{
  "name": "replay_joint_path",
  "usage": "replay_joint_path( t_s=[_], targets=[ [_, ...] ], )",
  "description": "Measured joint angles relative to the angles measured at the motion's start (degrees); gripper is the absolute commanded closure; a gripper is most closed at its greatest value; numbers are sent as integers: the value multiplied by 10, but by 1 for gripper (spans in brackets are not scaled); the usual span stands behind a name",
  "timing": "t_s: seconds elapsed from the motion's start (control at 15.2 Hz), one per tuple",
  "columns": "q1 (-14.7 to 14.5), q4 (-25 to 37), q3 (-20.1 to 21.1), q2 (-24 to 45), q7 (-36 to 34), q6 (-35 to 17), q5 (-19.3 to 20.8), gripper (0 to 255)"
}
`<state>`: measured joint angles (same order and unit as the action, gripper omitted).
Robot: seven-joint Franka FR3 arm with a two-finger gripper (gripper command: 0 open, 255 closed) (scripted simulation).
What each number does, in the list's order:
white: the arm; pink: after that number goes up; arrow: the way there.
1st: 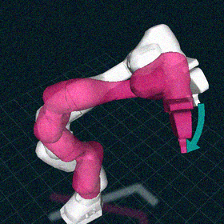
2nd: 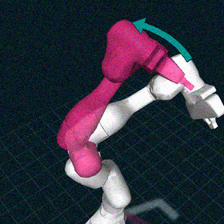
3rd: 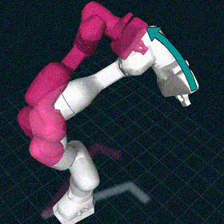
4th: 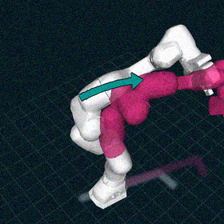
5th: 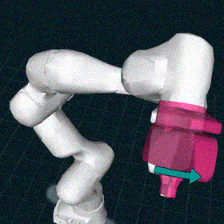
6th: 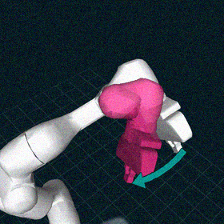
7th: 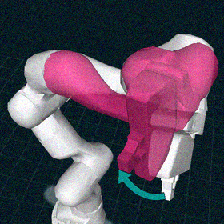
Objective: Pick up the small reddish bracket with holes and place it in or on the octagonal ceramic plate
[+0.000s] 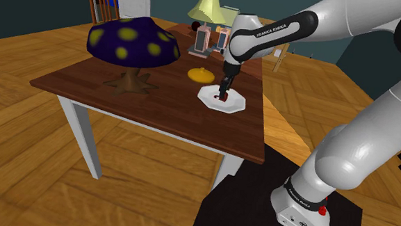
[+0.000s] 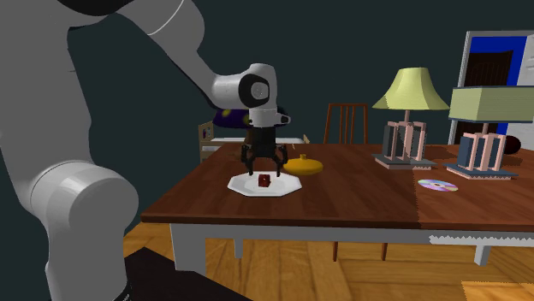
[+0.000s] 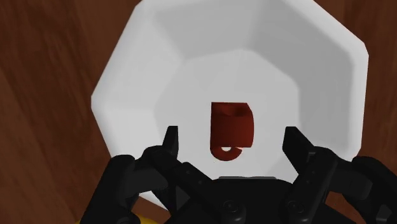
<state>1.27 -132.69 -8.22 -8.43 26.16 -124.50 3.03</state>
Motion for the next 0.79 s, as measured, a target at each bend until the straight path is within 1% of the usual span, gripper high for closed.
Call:
replay_joint_path(
  t_s=[0.13,0.33,0.4,0.79],
  targets=[
    [-1,3,1,-5,-2,8,0,0],
    [-1,39,2,-18,0,56,1,0],
    [0,40,2,-25,-1,64,1,0],
    [-1,46,3,-29,-2,75,2,0]
  ],
)
